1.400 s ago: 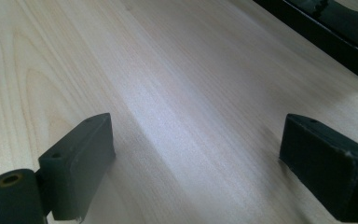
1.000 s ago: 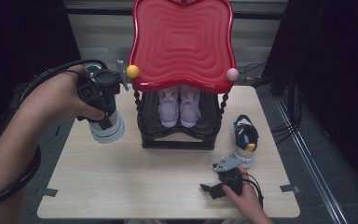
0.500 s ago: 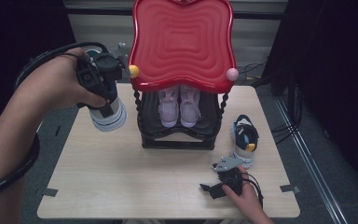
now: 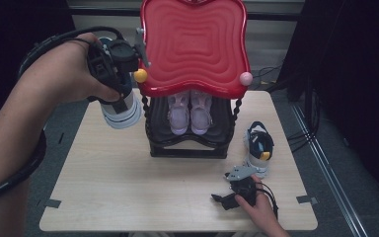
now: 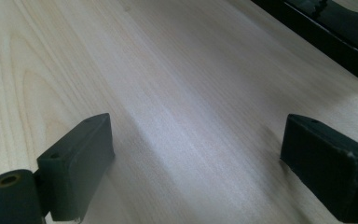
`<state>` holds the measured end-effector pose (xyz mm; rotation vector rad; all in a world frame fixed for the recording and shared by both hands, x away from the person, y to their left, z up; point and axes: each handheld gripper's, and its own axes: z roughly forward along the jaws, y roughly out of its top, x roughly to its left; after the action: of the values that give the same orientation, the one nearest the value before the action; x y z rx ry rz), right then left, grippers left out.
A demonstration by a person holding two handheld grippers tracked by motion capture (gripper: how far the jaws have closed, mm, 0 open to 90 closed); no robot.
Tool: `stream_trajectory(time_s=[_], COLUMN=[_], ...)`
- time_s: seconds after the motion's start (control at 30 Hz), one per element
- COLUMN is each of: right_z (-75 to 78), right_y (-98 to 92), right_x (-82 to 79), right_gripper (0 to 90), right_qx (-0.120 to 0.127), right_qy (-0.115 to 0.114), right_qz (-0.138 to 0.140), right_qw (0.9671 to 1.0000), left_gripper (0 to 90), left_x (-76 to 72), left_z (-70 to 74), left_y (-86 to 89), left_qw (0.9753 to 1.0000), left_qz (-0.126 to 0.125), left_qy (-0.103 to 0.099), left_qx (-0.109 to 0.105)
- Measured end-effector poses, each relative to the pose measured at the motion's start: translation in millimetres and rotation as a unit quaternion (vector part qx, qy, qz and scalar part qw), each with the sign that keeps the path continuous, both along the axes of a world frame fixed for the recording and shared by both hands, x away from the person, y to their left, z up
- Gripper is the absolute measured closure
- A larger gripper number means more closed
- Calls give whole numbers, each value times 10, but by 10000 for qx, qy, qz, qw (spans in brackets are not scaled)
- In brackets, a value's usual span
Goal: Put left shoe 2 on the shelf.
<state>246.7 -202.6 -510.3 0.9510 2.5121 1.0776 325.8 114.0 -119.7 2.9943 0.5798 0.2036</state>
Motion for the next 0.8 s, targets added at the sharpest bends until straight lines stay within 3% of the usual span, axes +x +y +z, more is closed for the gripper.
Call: stream_trajectory(time_s=[0.23,0.53,0.67,0.8], right_z=[-2,-2,-3,-2], right_y=[-1,-1,-1,0], right_x=[4,9,12,16], right_gripper=[87,87,86,86], right_qx=[-7,-11,-10,-11], right_qy=[-15,-22,-23,-27], right_qz=[21,29,32,36], right_qw=[10000,10000,10000,10000], left_gripper=[732,731,731,731], left_x=[-41,-75,-86,-63], left_z=[138,281,328,347], left_y=[-111,-254,-314,-414], left_qw=[9998,9994,9988,9978], left_qz=[-71,-210,-181,-335], left_qy=[-165,-273,-460,-568], left_qx=[-49,35,-16,-86])
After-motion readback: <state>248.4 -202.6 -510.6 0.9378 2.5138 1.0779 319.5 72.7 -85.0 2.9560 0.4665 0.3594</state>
